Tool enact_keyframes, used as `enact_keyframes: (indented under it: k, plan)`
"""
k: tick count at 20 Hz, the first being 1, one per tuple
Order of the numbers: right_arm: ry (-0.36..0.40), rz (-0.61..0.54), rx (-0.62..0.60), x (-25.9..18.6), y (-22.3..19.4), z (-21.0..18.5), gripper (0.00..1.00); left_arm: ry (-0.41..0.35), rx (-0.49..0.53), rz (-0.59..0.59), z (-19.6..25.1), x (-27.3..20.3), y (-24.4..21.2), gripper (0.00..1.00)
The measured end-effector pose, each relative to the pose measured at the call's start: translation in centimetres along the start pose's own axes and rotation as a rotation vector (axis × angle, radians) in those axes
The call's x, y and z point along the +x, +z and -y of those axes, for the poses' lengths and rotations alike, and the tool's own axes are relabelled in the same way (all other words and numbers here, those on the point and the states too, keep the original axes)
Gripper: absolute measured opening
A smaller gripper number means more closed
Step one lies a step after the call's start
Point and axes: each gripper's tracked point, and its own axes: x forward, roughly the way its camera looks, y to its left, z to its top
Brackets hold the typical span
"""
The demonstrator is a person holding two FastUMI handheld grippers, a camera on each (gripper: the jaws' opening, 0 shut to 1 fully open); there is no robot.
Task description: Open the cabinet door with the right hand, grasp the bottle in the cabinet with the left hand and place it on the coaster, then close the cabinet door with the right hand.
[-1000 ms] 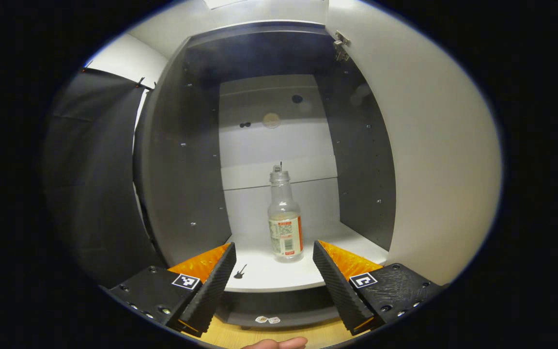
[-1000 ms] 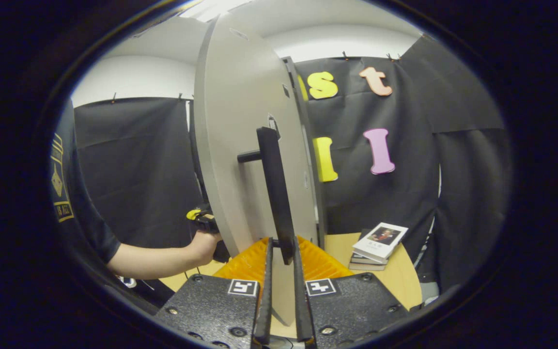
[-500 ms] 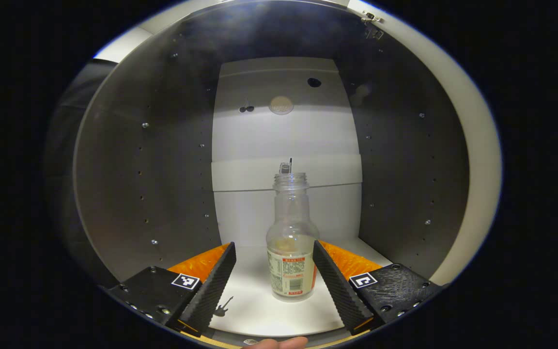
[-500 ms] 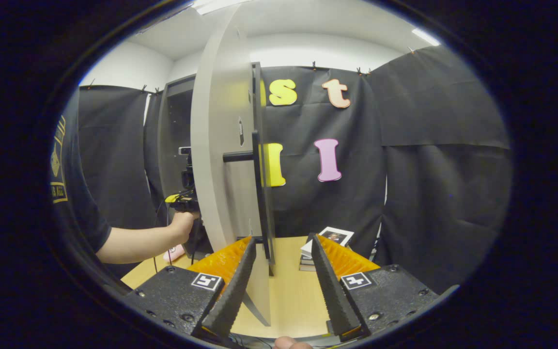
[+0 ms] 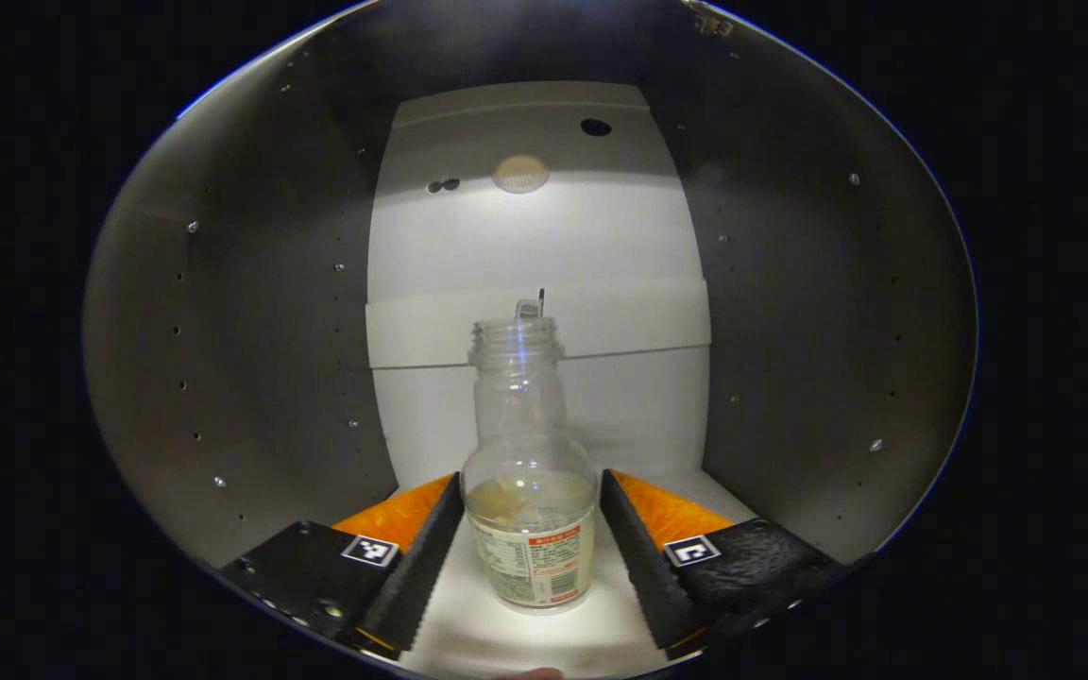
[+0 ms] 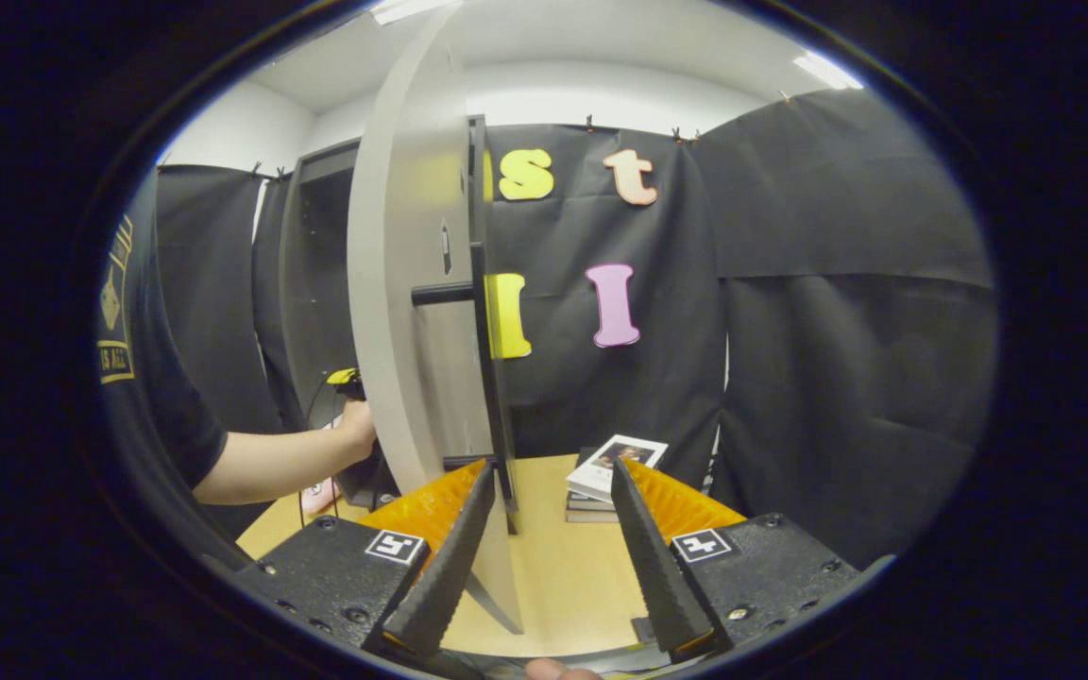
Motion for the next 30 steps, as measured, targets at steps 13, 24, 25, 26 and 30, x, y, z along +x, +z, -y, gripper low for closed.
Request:
enact_keyframes:
  k: [13,24,25,26,30]
  plan:
    - [0.151,0.035,-0.015,-0.1,0.6,-0.2,0.96,-0.046,0.011,0.053,-0.2,-9.1,3.3,0.76]
    - [0.349,-0.025,-0.162,-2.0,-3.1,-0.9,0.96,0.069,0.072,0.071,-6.7,-21.6,3.2,0.76]
    - [0.338,-0.017,-0.205,-2.2,-3.2,-0.4,0.96,0.087,0.078,0.069,-7.5,-23.0,2.8,0.76]
    - [0.321,0.007,-0.265,-2.3,-3.0,0.0,0.96,0.110,0.084,0.065,-8.4,-24.2,2.2,0.75]
    - [0.330,0.068,-0.435,-2.7,-3.9,-1.3,0.97,0.174,0.088,0.029,-11.6,-28.3,-1.7,0.75]
